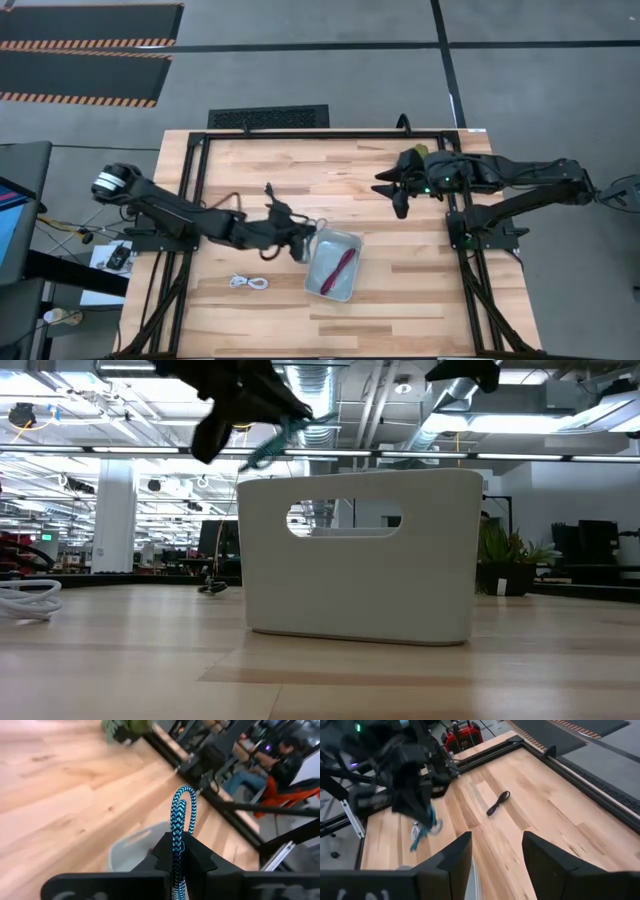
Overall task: Pick and place USB-C Cables
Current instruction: Put the blue charger cable into the gray bin
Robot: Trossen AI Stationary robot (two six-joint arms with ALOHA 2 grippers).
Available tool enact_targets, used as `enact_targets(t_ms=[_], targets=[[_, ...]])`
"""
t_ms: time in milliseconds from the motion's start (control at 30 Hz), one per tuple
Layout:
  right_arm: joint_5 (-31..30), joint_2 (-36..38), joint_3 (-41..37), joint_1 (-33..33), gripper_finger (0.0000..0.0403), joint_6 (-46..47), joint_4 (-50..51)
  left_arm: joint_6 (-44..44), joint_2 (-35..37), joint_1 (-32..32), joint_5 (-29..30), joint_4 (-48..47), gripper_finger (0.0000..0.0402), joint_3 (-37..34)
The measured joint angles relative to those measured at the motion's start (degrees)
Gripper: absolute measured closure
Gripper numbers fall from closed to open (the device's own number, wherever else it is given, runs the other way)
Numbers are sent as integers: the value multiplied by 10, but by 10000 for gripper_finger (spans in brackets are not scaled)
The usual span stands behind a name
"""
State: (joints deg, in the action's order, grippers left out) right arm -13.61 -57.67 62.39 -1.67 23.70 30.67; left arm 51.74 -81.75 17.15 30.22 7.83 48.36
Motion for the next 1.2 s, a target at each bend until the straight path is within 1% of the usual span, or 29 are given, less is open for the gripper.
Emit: enact_targets(t_ms=[133, 433, 533, 633, 833, 1000, 1133, 1200], targets=[[0, -4, 0, -2, 209, -2, 4, -9, -73, 6, 0, -7, 397, 53], [2, -20, 0, -2, 209, -2, 5, -41, -218, 3, 5, -83, 397, 198], [2, -20, 0, -2, 211, -2, 8, -31, -257, 2, -5, -116, 397, 236], [2, -23, 0, -2, 213, -2, 8, -11, -289, 2, -35, -124, 397, 251], [2, -23, 0, -2, 213, -11, 7, 24, -320, -6, -77, -140, 397, 252], [2, -23, 0, -2, 216, -15, 6, 33, -319, -14, -77, -155, 397, 246], [2, -23, 0, -2, 214, -17, 5, 33, -319, -22, -106, -160, 383, 246], [2, -23, 0, -2, 214, -17, 5, 35, -325, -22, -107, -162, 370, 246]])
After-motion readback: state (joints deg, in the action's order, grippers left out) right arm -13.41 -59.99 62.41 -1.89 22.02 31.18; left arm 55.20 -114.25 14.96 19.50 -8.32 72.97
